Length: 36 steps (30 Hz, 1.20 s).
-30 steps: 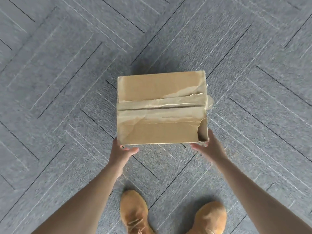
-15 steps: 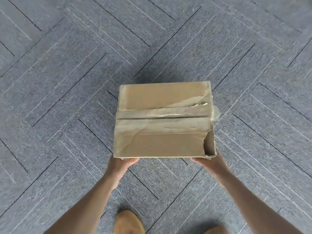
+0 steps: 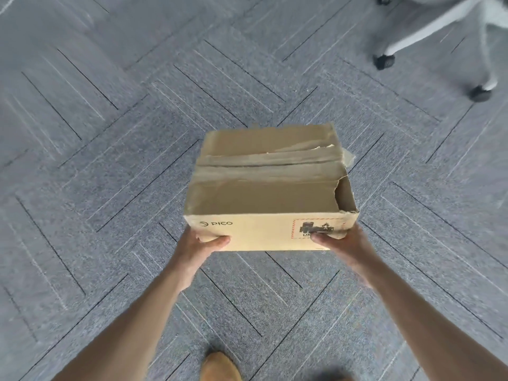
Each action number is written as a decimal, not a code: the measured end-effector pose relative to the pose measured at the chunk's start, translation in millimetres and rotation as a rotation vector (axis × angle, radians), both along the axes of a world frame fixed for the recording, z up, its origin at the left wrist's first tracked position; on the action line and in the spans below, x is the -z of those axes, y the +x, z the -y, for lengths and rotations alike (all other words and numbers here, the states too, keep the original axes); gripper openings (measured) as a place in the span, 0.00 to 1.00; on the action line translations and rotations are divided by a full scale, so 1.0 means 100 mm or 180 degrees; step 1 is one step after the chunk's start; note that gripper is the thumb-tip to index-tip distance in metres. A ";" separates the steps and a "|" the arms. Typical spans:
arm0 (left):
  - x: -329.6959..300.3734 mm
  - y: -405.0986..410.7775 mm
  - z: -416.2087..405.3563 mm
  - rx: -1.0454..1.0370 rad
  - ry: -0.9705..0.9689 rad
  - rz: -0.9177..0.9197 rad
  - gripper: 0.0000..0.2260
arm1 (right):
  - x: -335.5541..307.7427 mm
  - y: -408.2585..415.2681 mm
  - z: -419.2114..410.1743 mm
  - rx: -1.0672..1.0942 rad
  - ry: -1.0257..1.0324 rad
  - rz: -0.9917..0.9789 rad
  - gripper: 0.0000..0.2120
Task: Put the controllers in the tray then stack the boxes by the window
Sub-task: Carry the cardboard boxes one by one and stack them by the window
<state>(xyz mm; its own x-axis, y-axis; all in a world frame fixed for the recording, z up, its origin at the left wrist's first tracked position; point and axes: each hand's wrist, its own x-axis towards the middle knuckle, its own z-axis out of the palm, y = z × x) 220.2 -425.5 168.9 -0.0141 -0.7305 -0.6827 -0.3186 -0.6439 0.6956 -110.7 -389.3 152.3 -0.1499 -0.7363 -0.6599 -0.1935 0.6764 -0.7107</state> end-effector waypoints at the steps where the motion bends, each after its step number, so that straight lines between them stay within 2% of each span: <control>1: -0.20 -0.01 0.08 0.0033 -0.0056 -0.0045 0.26 | -0.18 -0.01 0.06 0.0006 -0.0042 -0.0009 0.30; 7: -1.52 -0.11 0.55 0.0085 -0.0425 -0.0130 0.23 | -1.46 -0.08 0.50 0.0160 -0.0511 0.0039 0.28; 10: -2.28 -0.19 0.80 0.0081 -0.0634 -0.0142 0.26 | -2.21 -0.17 0.74 0.0162 -0.0750 0.0061 0.27; 13: -3.11 -0.32 1.02 0.0093 -0.0827 -0.0171 0.32 | -3.08 -0.29 0.94 0.0146 -0.1077 0.0112 0.25; 20: -5.36 -1.01 1.43 0.0269 -0.1241 -0.0354 0.31 | -5.37 -0.93 0.98 0.0367 -0.1688 0.0004 0.32; 24: -6.72 -1.63 1.46 0.0580 -0.1593 -0.0516 0.25 | -6.75 -1.42 0.67 0.0595 -0.2003 -0.0180 0.33; 28: -7.84 -2.27 1.28 0.0858 -0.1838 -0.0700 0.23 | -7.92 -1.87 0.05 0.0960 -0.2272 -0.0562 0.34; 31: -8.45 -2.79 1.05 0.1168 -0.1882 -0.0940 0.28 | -8.61 -2.20 -0.56 0.1229 -0.2408 -0.0969 0.38; 34: -8.92 -3.27 0.68 0.1584 -0.1949 -0.1292 0.19 | -9.05 -2.46 -1.23 0.1478 -0.2572 -0.1328 0.42; 36: -9.15 -3.51 0.39 0.1870 -0.2033 -0.1479 0.21 | -9.32 -2.47 -1.74 0.1726 -0.2556 -0.1602 0.39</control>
<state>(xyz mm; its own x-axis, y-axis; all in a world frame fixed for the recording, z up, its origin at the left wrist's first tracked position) -130.4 -464.0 1083.8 -0.6601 -0.7512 0.0033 -0.0745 0.0699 0.9948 -357.5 -215.8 1084.1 -0.7027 -0.6794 0.2115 -0.4019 0.1337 -0.9059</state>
